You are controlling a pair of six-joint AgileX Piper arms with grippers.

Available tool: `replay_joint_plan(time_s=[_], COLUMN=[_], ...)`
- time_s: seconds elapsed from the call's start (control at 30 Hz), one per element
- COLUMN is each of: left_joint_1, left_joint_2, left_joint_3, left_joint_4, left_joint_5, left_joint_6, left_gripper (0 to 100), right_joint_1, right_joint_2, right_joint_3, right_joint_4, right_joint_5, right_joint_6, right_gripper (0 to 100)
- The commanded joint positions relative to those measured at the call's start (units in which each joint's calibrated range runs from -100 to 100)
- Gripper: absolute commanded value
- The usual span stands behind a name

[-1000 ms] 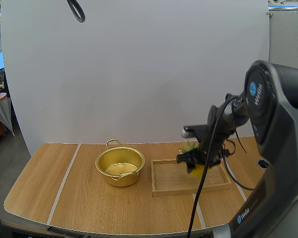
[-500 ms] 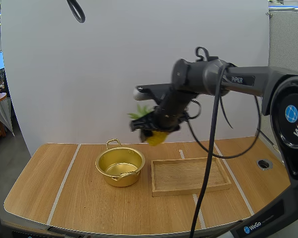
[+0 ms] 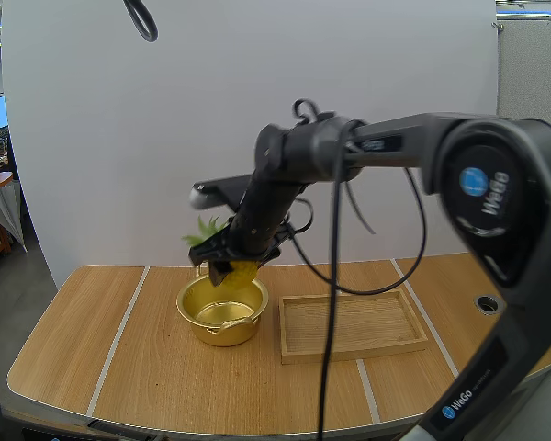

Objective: Open the pot, put the pineapple inside, and close it

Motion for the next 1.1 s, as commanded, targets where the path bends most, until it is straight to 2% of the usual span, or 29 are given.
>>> replay_joint_plan(time_s=[0.0,0.37,0.77,1.07], left_joint_1=[-0.28,-0.28,-0.28,-0.28], left_joint_2=[-0.13,-0.13,-0.13,-0.13], left_joint_3=[-0.23,-0.23,-0.23,-0.23], left_joint_4=[0.12,0.12,0.12,0.12], left_joint_5=[-2.06,-2.06,-2.06,-2.06], left_joint_6=[-0.21,-0.21,-0.21,-0.21], left_gripper=[0,0,0,0], right_joint_1=[0.36,0.36,0.36,0.36], right_joint_2=[1.85,9.04,15.29,17.53], right_joint_3=[-0.46,-0.46,-0.65,-2.81], right_joint_4=[-0.41,-5.1,-4.99,-3.65], right_joint_5=[-3.48,-12.3,-16.25,-13.09], right_joint_6=[-1.03,-1.34,-1.2,-1.2], right_gripper=[0,0,0,0])
